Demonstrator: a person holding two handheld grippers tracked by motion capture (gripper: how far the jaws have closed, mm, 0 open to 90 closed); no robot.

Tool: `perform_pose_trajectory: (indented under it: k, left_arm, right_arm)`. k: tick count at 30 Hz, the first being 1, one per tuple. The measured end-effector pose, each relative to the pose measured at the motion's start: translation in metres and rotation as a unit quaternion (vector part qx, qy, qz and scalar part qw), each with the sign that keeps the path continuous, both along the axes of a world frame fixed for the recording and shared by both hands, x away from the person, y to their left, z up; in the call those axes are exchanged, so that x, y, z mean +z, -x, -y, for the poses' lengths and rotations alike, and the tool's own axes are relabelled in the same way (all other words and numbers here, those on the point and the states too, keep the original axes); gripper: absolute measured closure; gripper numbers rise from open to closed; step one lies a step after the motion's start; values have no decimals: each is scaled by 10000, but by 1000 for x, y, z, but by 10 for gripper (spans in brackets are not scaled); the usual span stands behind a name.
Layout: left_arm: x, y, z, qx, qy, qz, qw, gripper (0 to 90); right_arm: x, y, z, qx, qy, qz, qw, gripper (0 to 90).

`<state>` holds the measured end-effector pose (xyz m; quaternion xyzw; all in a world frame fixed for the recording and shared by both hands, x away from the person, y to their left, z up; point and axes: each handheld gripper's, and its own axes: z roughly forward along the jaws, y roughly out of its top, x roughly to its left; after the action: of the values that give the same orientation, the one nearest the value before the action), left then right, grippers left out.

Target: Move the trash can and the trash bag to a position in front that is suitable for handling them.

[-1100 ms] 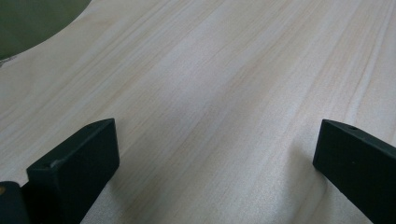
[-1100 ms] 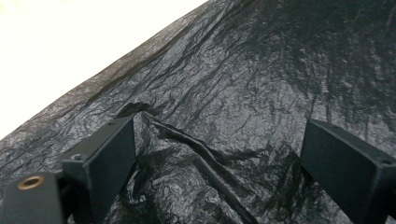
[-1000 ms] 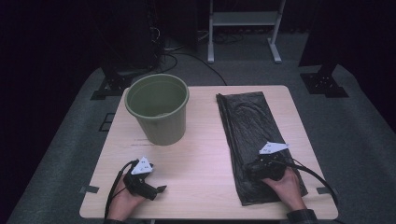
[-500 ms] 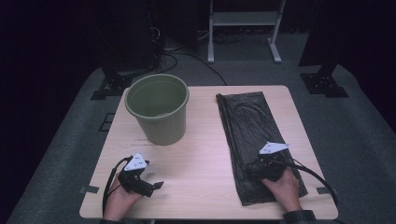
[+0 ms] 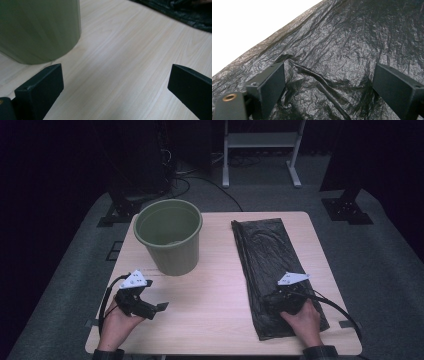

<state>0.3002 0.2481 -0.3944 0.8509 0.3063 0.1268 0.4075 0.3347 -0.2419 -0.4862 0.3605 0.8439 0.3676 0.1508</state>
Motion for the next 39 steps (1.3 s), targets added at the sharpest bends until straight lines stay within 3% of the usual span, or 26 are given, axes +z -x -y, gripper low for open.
perform_pose_trajectory:
  k: [7, 18, 25, 32, 39]
  left_arm:
    - [22, -4, -2, 87, -26, 46, 9999, 0]
    - [67, -17, -1, 202, -37, 292, 9994, 0]
    - [95, -32, 2, 252, -96, 394, 9989, 0]
    - [110, -46, 1, 320, -48, 447, 9985, 0]
    - [127, -71, -6, 449, 34, 492, 9978, 0]
  right_arm:
    - [0, 0, 0, -18, -6, 2, 10000, 103]
    - [0, 0, 0, -16, -8, 0, 10000, 104]
    - [0, 0, 0, -19, -15, 5, 10000, 110]
    - [0, 0, 0, -17, -16, 5, 10000, 110]
    - [0, 0, 0, -11, -14, 6, 10000, 110]
